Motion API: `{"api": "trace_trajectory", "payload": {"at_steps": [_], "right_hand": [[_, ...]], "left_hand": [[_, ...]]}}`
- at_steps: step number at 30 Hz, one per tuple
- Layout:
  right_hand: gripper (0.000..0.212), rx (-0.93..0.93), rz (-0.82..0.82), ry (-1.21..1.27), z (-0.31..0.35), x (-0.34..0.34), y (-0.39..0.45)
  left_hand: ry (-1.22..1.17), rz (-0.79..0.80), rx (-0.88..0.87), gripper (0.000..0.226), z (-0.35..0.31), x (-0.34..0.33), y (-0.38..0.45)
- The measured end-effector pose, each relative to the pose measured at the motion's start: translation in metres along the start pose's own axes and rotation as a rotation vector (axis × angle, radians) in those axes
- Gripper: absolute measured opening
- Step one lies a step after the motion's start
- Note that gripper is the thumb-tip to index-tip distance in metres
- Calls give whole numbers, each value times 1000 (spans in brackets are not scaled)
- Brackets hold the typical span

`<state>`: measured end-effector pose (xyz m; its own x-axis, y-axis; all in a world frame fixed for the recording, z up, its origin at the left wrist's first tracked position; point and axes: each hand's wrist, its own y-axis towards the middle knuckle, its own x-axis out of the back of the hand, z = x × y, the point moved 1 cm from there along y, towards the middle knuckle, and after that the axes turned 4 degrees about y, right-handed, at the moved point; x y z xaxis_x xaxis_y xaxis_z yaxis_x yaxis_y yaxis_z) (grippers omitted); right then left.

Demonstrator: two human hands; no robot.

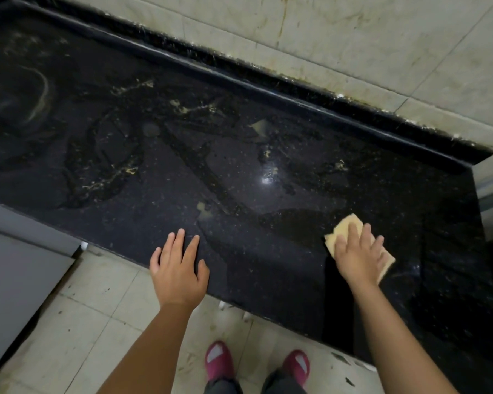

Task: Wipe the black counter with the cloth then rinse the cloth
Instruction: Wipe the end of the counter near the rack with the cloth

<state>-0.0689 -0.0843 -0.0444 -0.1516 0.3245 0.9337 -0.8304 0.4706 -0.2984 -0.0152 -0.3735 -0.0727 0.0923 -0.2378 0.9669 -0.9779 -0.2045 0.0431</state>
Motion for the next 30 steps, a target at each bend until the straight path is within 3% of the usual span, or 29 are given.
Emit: {"api": "trace_trajectory", "payload": {"at_steps": [2, 7, 12, 14, 18, 21, 24, 26, 30], "right_hand": [[52, 82, 44, -31, 42, -10, 5], [51, 497, 172, -93, 120, -46, -38], [53, 808, 160, -276, 61, -56, -90], [52, 775, 220, -325, 8, -53, -95], [70, 409, 128, -240, -58, -13, -60], [55, 197, 35, -126, -54, 0, -26], [51, 113, 3, -51, -5, 1, 2], [51, 161, 19, -39, 36, -7, 13], [51, 501, 145, -95, 117, -35, -10]], "left_hand": [[12, -9, -2, 51, 0, -1, 0], [37, 9, 5, 51, 1, -3, 1], [37, 31, 13, 53, 1, -2, 0], [18, 30, 14, 52, 1, -2, 0], [-8, 35, 14, 53, 0, 0, 1], [-19, 48, 22, 54, -1, 1, 0], [-16, 57, 28, 54, -2, 0, 0], [-4, 50, 35, 53, -1, 0, 1], [-5, 62, 33, 50, -2, 3, 2]]}}
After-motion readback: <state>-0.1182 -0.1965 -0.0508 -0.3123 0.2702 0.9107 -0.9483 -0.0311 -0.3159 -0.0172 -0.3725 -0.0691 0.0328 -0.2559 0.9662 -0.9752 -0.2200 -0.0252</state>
